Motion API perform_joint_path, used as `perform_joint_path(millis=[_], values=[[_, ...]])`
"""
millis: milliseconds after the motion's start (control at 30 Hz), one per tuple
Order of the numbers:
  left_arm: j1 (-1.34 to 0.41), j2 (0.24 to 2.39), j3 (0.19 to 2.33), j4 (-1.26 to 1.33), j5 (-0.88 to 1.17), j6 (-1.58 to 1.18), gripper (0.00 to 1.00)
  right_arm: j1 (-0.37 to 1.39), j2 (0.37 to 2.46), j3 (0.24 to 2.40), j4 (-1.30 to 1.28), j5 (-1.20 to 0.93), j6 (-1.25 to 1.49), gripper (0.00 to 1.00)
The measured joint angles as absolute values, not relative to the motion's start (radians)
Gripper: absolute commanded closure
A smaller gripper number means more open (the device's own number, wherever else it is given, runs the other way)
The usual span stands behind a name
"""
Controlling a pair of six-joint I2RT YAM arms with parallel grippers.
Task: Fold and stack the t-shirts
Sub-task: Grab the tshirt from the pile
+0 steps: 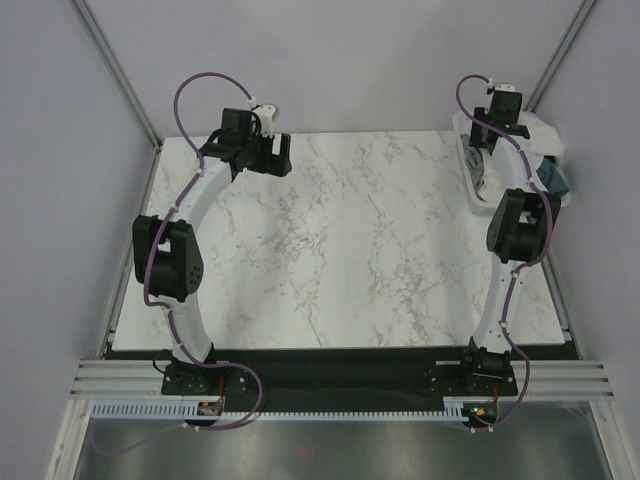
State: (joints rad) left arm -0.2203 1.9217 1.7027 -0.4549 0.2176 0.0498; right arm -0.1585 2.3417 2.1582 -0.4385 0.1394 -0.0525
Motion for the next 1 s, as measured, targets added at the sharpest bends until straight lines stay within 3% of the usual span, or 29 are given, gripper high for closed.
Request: perform_joint_path(millis=[267,333,367,400,433,767,1000], values=[[-0.220,1.922,1.702,-0.455,0.218,0.050,0.00,-0.169,2.331,2.158,-0.440,0.115,-0.044,0.46],[-0.221,1.922,1.700,-0.455,0.218,0.050,0.00,-0.170,2.331,2.158,-0.441,0.109,-0.044,0.58],[-0.221,1.922,1.699,-0.455,0.218,0.050,0.00,-0.170,2.331,2.158,-0.441,0.107,-0.043,0.68],[-0.222,1.922,1.697,-0.455,0.218,0.050,0.00,-0.170,2.331,2.158,-0.441,0.106,-0.041,0.96],[-0.224,1.922,1.695,-0.455,0.217,0.050,0.00,-0.170,2.331,2.158,-0.441,0.107,-0.042,1.00],[-0.234,1.922,1.695,-0.459,0.211,0.051,0.00,-0.171,2.279,2.162,-0.455,0.111,-0.062,1.00],[-0.234,1.911,1.704,-0.493,0.175,0.116,0.00,-0.172,2.062,2.181,-0.447,0.080,-0.110,1.00]])
